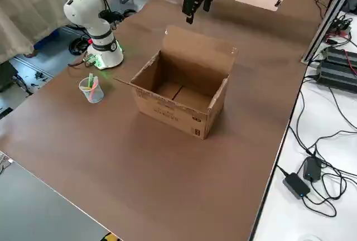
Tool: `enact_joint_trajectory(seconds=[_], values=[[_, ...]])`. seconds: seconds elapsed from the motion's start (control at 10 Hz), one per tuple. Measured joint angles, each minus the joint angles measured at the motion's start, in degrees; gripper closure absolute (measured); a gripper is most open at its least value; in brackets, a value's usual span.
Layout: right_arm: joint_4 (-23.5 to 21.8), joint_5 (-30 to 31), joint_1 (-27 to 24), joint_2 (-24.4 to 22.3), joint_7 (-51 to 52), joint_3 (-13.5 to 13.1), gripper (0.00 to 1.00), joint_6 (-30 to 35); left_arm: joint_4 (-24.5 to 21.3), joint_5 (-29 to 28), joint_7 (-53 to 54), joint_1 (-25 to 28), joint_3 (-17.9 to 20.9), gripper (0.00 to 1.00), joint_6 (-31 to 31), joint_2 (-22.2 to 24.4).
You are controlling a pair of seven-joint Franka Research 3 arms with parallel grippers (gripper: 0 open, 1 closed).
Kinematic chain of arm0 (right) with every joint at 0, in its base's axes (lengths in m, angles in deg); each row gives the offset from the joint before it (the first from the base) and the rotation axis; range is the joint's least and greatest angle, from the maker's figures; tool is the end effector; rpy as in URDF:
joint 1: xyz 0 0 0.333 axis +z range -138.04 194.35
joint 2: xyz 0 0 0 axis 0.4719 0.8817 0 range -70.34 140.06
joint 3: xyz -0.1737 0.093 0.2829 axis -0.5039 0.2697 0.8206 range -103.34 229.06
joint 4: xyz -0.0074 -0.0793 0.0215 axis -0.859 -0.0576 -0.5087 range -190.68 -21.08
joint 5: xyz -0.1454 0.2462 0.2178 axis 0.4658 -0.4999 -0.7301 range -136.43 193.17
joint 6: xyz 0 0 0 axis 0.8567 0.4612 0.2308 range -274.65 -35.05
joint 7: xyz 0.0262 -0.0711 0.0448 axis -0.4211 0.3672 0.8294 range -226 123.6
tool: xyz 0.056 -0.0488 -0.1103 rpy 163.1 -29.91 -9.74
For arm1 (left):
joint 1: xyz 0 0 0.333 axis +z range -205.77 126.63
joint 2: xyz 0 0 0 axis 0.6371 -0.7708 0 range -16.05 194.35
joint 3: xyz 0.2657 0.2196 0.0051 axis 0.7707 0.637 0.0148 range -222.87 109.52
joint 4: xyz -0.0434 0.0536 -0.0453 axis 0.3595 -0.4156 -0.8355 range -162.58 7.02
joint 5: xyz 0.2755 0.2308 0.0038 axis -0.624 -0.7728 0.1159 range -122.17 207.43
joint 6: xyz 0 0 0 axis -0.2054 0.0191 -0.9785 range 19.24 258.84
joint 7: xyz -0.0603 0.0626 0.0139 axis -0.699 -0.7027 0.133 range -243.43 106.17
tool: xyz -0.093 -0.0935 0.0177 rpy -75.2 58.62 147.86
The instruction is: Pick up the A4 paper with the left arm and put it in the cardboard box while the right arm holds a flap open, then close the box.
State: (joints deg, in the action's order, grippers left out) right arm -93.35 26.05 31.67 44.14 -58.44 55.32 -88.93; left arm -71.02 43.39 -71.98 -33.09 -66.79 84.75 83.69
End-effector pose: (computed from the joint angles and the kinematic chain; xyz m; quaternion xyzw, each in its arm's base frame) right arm 0.5490 -0.0258 0.6084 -0.9922 0.0956 0.0795 0.0073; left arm 0.5530 -0.0315 0.6182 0.9999 -0.0019 0.0043 0.0152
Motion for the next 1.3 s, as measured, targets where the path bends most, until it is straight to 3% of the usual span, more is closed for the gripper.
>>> enact_joint_trajectory(seconds=[0.2,0.4,0.6,0.9,1.3], values=[[-0.04,0.01,-0.06,0.04,-1.3,-0.13,0.0,-0.01,-0.52,0.0,-0.09,3.05,0.02,0.0,0.01,-3.04],[-0.24,0.04,-0.15,0.71,-9.33,-0.27,0.0,-0.51,-0.65,0.02,-0.52,6.57,0.09,0.0,0.47,-5.97],[-0.28,0.07,-1.52,1.75,-15.48,-0.55,0.0,-3.06,-1.25,0.02,-8.58,9.17,0.17,0.0,5.23,-9.33],[-0.52,-0.01,-4.95,4.35,-28.63,-0.71,0.0,-10.84,-5.39,0.03,-35.34,9.07,-0.1,0.0,15.73,-15.26],[-1.17,0.06,-5.23,13.22,-49.76,-0.67,0.0,-23.73,-5.83,-0.05,-70.64,4.67,-0.22,0.0,25.49,-24.6]])
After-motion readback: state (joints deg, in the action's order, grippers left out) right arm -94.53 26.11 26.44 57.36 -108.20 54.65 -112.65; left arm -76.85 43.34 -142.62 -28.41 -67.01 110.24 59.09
